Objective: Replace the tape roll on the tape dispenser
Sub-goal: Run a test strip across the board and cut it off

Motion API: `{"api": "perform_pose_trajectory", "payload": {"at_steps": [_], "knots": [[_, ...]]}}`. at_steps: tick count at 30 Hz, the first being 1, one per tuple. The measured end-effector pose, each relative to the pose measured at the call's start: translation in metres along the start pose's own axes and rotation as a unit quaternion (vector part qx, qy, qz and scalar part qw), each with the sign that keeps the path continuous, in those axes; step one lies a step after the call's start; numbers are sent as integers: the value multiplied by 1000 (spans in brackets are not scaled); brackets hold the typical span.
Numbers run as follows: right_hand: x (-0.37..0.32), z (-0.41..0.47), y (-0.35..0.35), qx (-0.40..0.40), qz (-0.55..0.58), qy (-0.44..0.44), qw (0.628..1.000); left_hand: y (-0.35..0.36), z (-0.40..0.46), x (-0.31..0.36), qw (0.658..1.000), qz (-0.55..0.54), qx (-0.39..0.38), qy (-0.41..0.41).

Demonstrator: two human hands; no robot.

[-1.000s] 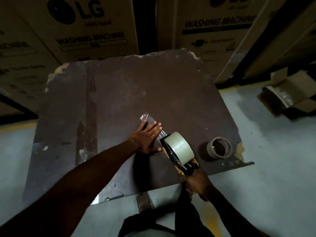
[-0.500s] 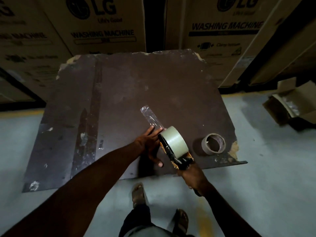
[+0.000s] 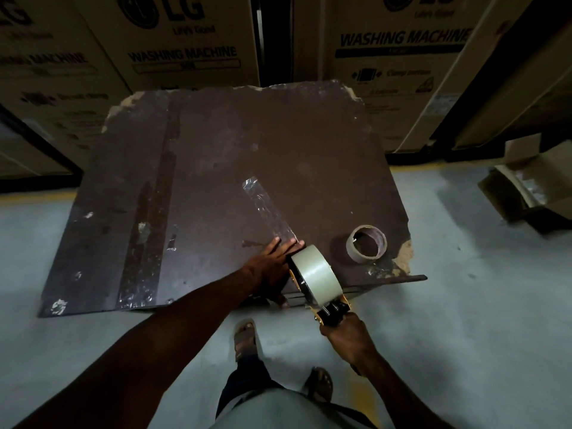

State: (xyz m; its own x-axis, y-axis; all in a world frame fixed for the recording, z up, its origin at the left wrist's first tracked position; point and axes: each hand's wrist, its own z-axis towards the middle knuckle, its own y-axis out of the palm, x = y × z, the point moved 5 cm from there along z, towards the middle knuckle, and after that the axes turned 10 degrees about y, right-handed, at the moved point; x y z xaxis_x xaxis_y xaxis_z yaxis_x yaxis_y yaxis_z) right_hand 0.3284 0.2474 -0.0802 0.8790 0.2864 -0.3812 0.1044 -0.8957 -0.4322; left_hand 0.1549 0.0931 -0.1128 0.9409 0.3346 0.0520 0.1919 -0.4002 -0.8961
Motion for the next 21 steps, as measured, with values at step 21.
{"api": "perform_pose_trajectory", "payload": {"at_steps": [21], "knots": [[42, -31, 8, 8, 13, 16, 1000, -1, -5, 25, 998, -9, 12, -65]]}}
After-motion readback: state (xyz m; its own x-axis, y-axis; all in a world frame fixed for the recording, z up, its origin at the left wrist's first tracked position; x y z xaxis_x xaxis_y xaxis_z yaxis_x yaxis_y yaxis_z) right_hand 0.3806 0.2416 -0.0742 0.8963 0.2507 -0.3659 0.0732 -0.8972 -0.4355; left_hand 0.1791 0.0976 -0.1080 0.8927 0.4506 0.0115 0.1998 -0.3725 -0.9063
